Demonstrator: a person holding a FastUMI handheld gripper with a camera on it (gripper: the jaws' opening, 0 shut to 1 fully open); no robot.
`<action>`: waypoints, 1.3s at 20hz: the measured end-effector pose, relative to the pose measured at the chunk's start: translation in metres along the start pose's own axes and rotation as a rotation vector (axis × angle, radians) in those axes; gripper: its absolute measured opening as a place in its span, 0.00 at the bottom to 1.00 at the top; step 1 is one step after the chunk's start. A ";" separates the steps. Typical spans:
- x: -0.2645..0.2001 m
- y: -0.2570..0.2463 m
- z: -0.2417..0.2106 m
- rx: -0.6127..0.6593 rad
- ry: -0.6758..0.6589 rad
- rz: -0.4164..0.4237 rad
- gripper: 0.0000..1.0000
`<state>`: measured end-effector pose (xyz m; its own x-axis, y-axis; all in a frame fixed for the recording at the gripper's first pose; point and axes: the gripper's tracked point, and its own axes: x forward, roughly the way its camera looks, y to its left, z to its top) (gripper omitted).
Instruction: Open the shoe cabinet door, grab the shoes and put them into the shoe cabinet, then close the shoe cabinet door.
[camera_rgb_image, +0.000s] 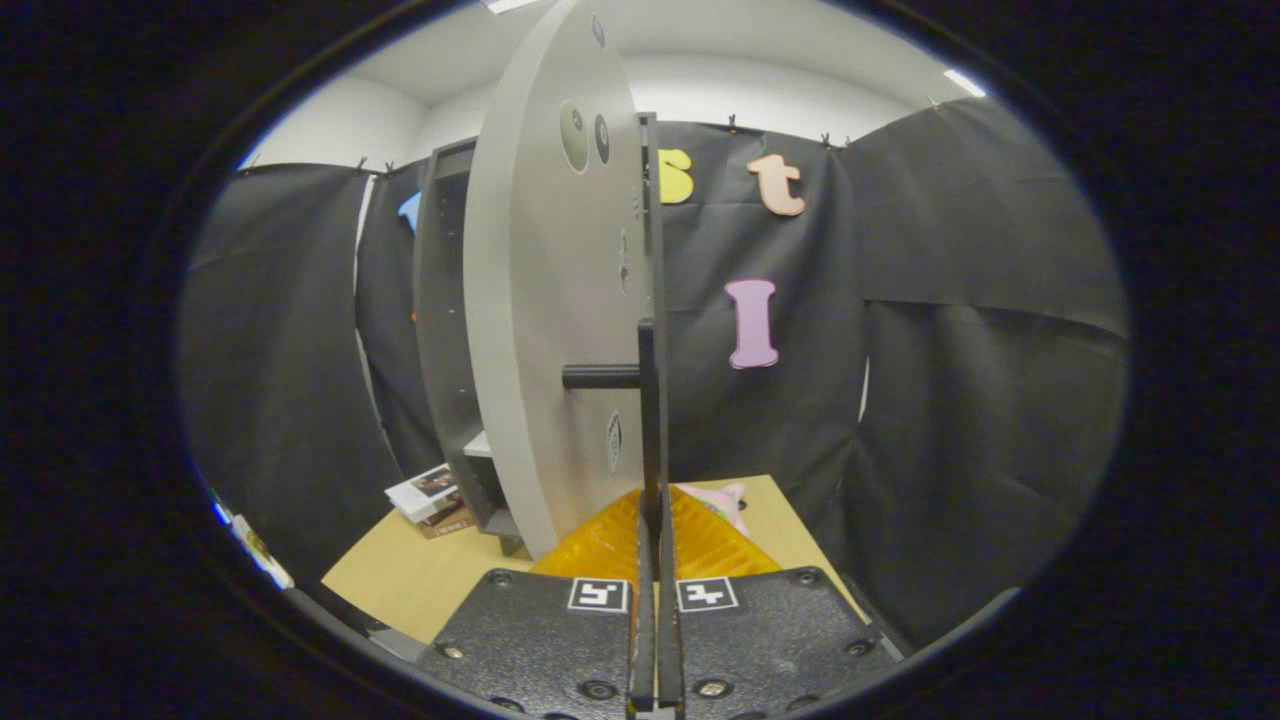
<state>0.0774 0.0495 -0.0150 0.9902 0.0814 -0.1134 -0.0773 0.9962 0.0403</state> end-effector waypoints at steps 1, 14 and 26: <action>0.001 -0.006 0.001 0.008 -0.003 -0.004 0.04; -0.008 -0.020 -0.006 -0.057 0.024 -0.010 0.04; -0.047 0.022 -0.086 -0.012 0.272 0.047 0.50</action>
<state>0.0196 0.0702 -0.0942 0.9180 0.1312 -0.3744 -0.1254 0.9913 0.0399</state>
